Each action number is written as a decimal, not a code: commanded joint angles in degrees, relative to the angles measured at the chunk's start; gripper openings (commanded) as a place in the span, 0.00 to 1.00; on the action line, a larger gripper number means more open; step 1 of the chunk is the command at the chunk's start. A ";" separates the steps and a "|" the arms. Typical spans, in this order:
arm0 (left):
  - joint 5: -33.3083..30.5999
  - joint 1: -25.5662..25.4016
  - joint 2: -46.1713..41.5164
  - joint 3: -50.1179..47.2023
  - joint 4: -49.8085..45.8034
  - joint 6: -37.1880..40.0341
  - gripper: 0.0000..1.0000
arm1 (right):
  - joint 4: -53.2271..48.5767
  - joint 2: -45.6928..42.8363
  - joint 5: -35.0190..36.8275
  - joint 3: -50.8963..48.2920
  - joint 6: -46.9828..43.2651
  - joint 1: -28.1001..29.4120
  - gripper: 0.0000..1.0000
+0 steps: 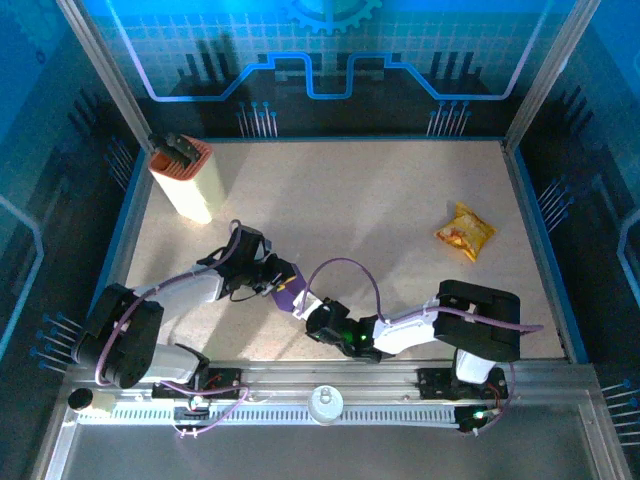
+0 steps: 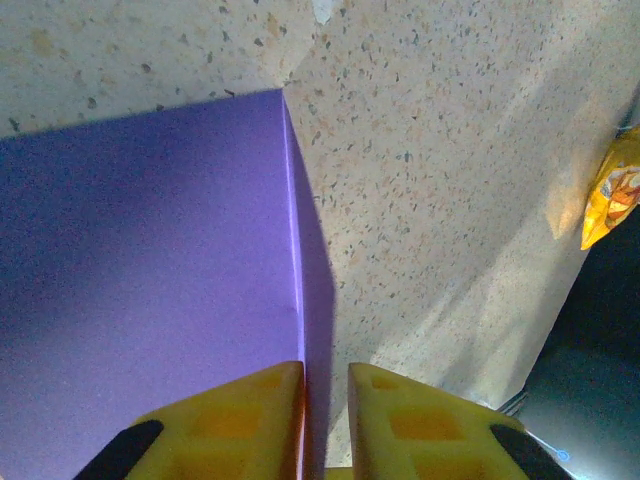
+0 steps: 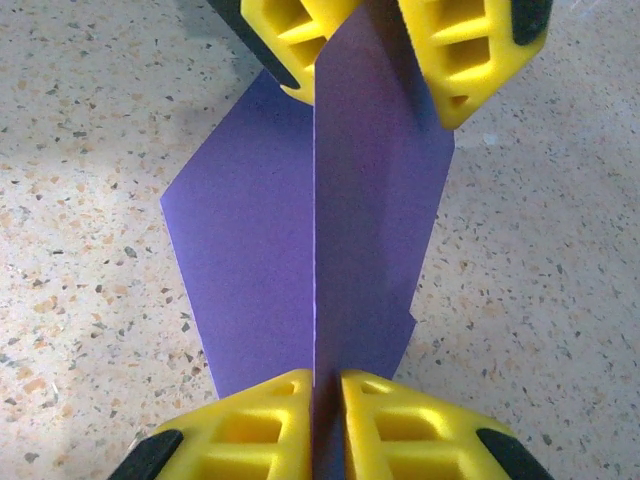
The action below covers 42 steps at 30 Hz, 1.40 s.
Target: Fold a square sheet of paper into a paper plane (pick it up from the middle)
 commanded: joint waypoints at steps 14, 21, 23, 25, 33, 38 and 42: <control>1.37 -0.24 0.25 0.50 -0.43 0.87 0.20 | 0.17 0.49 0.80 -0.04 2.58 -0.89 0.13; 1.30 -0.24 0.08 0.48 -0.61 0.86 0.21 | 0.11 -0.04 -1.63 -0.19 3.88 -1.51 0.07; 1.06 -0.24 -0.01 0.73 -0.98 1.12 0.22 | -0.20 -0.04 -2.54 -0.11 4.86 -1.74 0.06; 0.41 -0.22 -0.41 1.17 -2.08 1.63 0.25 | -0.95 -0.15 -4.51 -0.03 6.89 -2.43 0.06; -4.75 1.21 -6.51 2.47 -9.97 4.05 0.64 | -0.73 -0.96 -22.18 -0.73 18.28 -9.57 0.06; -6.83 1.56 -10.13 1.31 -11.76 3.39 0.67 | 0.02 0.23 -29.70 -0.98 24.44 -13.96 0.06; -5.72 1.52 -10.91 -0.08 -10.04 2.92 0.65 | 1.20 0.77 -33.14 -1.22 27.73 -16.11 0.06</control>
